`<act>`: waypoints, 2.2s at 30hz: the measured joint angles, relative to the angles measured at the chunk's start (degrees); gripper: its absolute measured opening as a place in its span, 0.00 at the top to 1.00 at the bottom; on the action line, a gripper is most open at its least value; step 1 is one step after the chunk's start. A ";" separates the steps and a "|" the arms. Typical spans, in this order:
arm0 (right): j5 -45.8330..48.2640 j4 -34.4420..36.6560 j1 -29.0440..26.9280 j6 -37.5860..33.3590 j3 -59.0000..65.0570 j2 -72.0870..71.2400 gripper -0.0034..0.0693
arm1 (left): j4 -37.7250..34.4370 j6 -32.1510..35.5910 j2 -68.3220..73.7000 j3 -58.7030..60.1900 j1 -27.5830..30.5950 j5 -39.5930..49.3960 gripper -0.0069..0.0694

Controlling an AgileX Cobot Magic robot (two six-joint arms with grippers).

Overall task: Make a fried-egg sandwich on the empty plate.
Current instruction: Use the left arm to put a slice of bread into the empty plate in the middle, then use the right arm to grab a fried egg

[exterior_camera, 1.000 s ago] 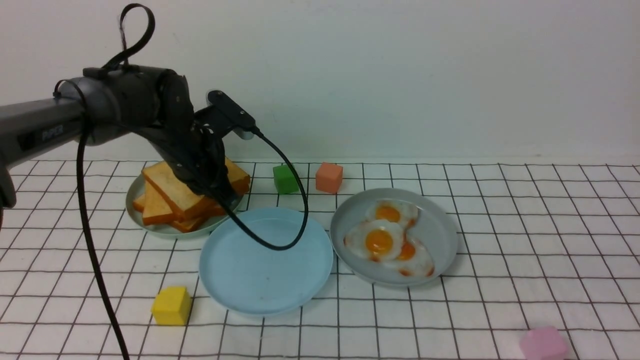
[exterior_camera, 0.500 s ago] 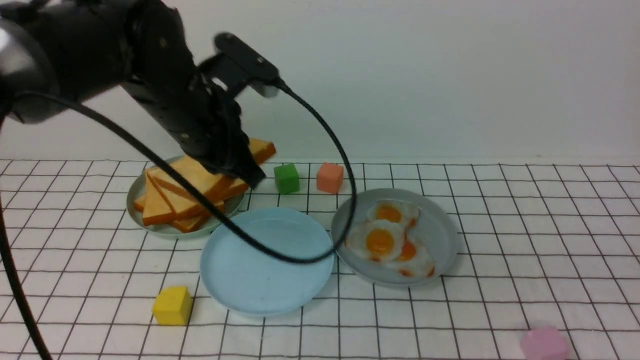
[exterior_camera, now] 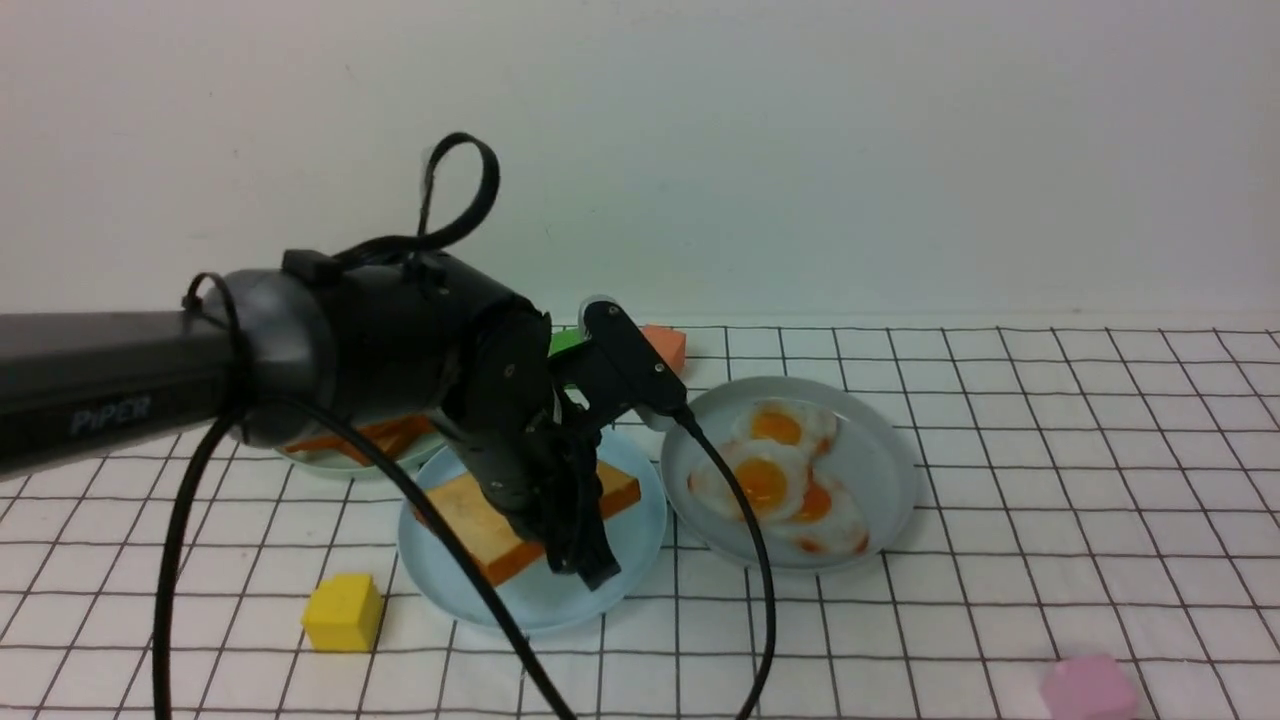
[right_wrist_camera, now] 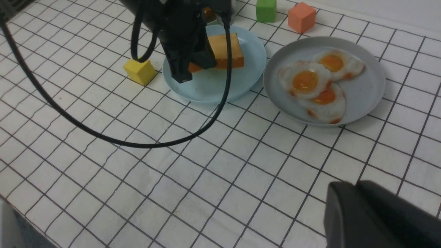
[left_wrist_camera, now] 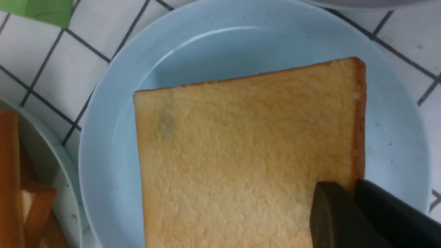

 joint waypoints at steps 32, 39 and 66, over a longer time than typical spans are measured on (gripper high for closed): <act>-13.56 1.29 0.00 -0.05 -13.86 53.12 0.72 | -6.46 -27.04 -63.49 28.37 -4.91 0.44 0.93; -13.86 3.81 0.00 1.65 -25.89 70.67 0.54 | -11.28 -27.14 -84.16 44.24 -4.91 -12.19 0.93; -16.85 15.64 0.00 1.98 -39.07 89.97 0.46 | -12.77 -27.18 -86.18 47.66 -4.91 -19.94 0.93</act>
